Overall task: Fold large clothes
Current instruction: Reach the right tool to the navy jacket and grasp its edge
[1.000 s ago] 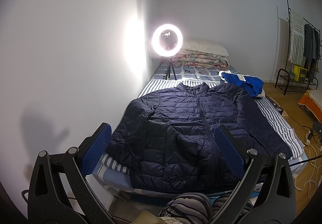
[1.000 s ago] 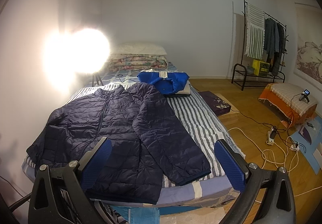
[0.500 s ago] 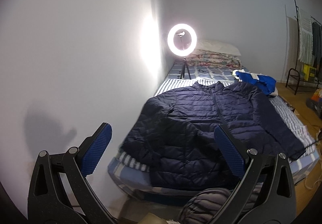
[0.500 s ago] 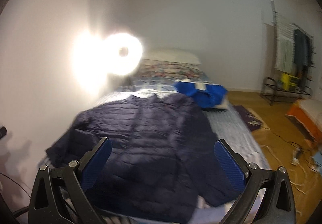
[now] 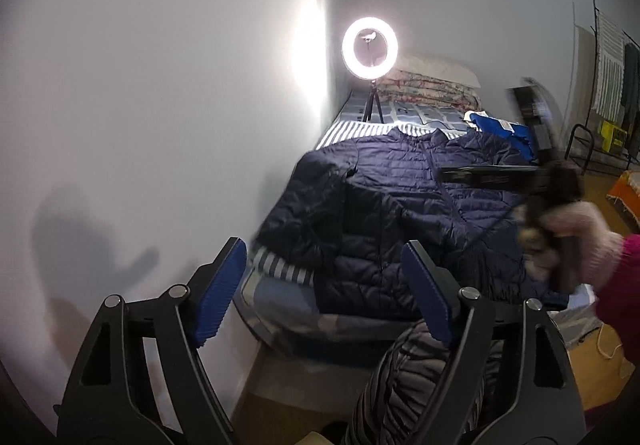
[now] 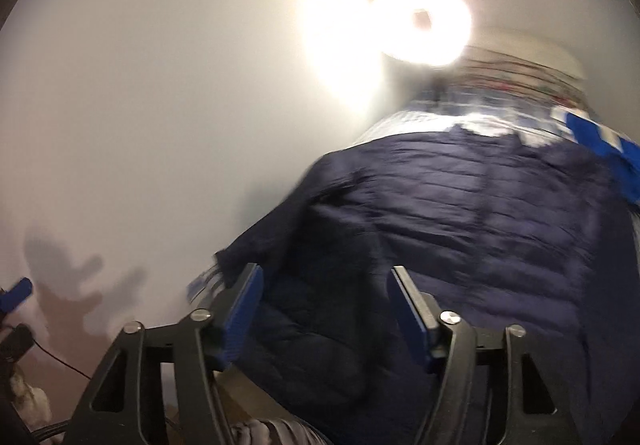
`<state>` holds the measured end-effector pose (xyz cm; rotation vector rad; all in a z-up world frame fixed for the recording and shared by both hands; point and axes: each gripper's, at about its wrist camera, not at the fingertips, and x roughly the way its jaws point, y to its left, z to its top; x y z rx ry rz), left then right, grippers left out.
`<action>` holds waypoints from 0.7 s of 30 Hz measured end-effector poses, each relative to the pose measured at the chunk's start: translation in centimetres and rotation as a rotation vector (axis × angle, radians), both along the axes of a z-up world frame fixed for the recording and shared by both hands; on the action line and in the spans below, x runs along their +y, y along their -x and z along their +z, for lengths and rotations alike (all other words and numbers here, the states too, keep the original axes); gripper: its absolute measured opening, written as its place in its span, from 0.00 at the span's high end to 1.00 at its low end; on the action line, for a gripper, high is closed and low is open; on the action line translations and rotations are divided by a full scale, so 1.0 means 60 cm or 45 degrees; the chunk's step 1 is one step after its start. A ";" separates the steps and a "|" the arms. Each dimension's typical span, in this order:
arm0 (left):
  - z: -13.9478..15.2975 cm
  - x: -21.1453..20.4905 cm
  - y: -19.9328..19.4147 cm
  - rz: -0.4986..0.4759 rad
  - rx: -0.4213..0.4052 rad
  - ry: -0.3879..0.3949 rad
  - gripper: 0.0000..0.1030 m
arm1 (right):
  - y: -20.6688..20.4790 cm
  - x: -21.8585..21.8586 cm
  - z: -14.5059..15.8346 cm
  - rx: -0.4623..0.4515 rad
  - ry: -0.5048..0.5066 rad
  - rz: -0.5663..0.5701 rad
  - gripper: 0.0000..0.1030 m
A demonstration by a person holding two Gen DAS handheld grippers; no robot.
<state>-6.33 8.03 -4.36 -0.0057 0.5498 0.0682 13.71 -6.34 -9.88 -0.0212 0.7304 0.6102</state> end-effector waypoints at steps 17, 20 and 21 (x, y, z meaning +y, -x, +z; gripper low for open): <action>-0.061 0.077 -0.028 0.011 0.102 0.160 0.26 | -0.162 0.335 -0.236 0.314 0.324 0.391 0.28; -0.069 0.091 -0.030 -0.001 0.098 0.182 0.26 | -0.177 0.356 -0.272 0.387 0.355 0.391 0.28; -0.071 0.096 -0.030 -0.005 0.095 0.189 0.27 | -0.178 0.361 -0.280 0.407 0.358 0.400 0.29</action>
